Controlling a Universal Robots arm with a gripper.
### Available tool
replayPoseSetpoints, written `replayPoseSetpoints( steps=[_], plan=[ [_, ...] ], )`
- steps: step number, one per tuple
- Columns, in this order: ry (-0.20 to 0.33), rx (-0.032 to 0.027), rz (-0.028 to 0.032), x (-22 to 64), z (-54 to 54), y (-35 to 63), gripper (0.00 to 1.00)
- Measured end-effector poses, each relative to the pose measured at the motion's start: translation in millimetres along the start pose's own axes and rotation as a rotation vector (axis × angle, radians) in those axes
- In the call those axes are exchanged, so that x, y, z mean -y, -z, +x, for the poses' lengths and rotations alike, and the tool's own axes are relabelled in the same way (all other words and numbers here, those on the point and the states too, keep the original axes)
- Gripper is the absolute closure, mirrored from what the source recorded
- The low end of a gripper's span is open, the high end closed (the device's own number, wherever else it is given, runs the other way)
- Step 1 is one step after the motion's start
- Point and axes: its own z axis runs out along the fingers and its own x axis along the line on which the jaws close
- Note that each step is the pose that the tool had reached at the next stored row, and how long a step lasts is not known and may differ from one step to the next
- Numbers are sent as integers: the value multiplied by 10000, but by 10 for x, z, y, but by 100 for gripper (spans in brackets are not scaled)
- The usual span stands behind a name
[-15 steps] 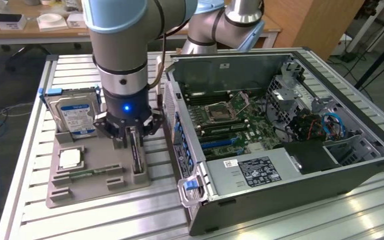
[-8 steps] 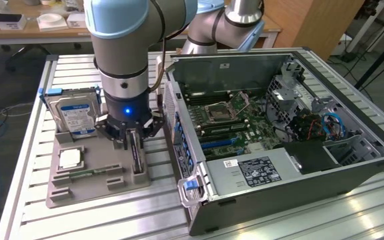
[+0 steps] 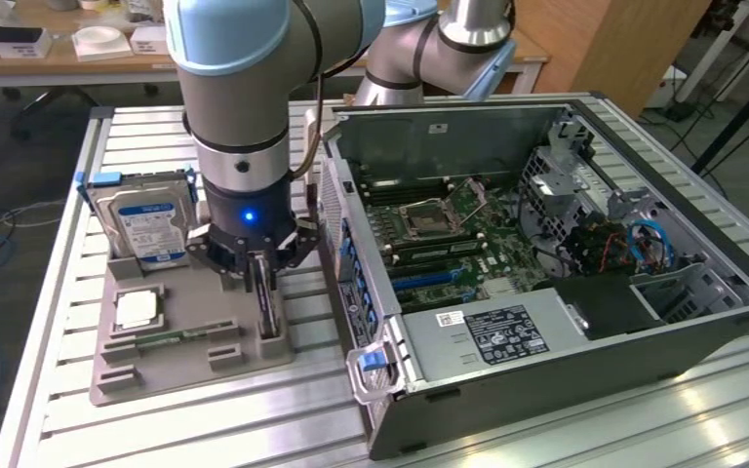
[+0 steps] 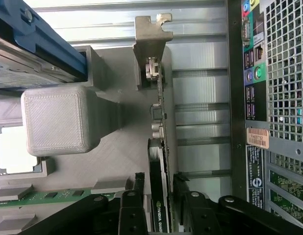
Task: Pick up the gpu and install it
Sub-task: 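Pick up the gpu and move the gpu toward the slot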
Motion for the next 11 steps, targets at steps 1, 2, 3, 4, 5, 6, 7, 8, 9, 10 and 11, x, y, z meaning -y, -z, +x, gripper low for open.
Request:
replayPoseSetpoints(
  steps=[1,2,3,4,5,6,7,8,9,10,11],
  plan=[
    [0,0,0,0,0,0,67],
    [0,0,0,0,0,0,67],
    [0,0,0,0,0,0,67],
    [0,0,0,0,0,0,67],
    [2,1,-1,0,-3,-1,67],
    [3,0,-2,0,-9,-1,67],
    [2,-2,0,-1,-15,0,67],
    [0,-3,0,-2,-24,0,67],
    [0,-3,0,-2,-24,0,67],
    [0,-3,0,-2,-24,0,67],
    [0,-3,0,-2,-24,0,67]
  ],
)
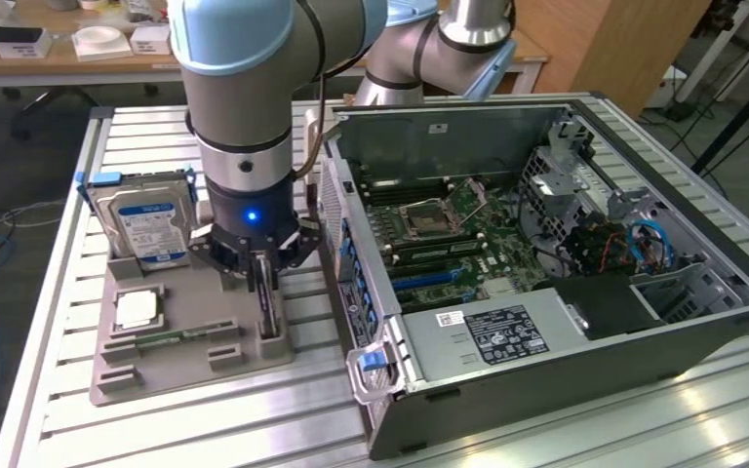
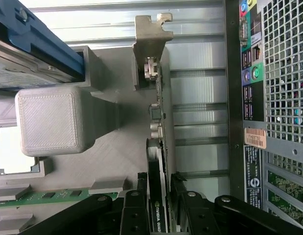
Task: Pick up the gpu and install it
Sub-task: 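Pick up the gpu and move the gpu toward the slot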
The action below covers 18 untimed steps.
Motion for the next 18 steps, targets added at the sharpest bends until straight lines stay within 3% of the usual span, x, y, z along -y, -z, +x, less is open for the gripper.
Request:
replayPoseSetpoints(
  steps=[5,6,18],
  plan=[
    [0,0,1,0,0,0,69],
    [0,0,1,0,0,0,73],
    [0,0,0,0,0,0,74]
  ],
)
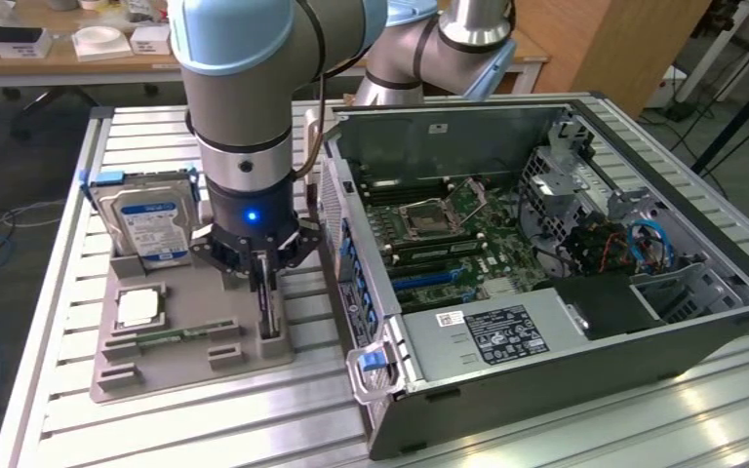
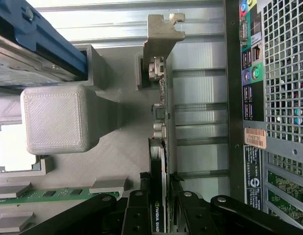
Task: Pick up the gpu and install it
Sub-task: 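Pick up the gpu and move the gpu toward the slot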
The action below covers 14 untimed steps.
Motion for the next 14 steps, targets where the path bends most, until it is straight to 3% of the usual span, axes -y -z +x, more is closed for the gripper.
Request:
replayPoseSetpoints(
  steps=[14],
  plan=[
    [0,0,0,0,0,0,74]
  ],
)
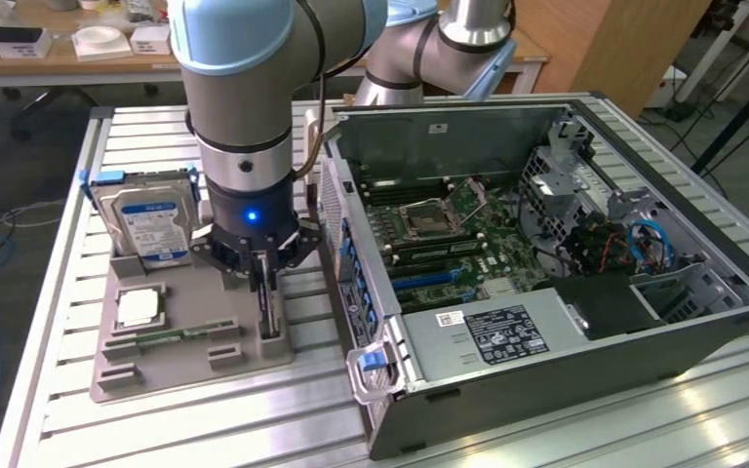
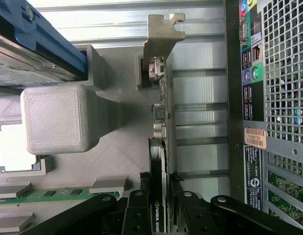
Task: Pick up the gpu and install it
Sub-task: 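Pick up the gpu and move the gpu toward the slot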
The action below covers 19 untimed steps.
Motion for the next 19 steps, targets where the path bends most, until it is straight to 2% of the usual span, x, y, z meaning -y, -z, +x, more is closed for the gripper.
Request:
replayPoseSetpoints(
  steps=[19],
  plan=[
    [0,0,0,0,0,0,74]
  ],
)
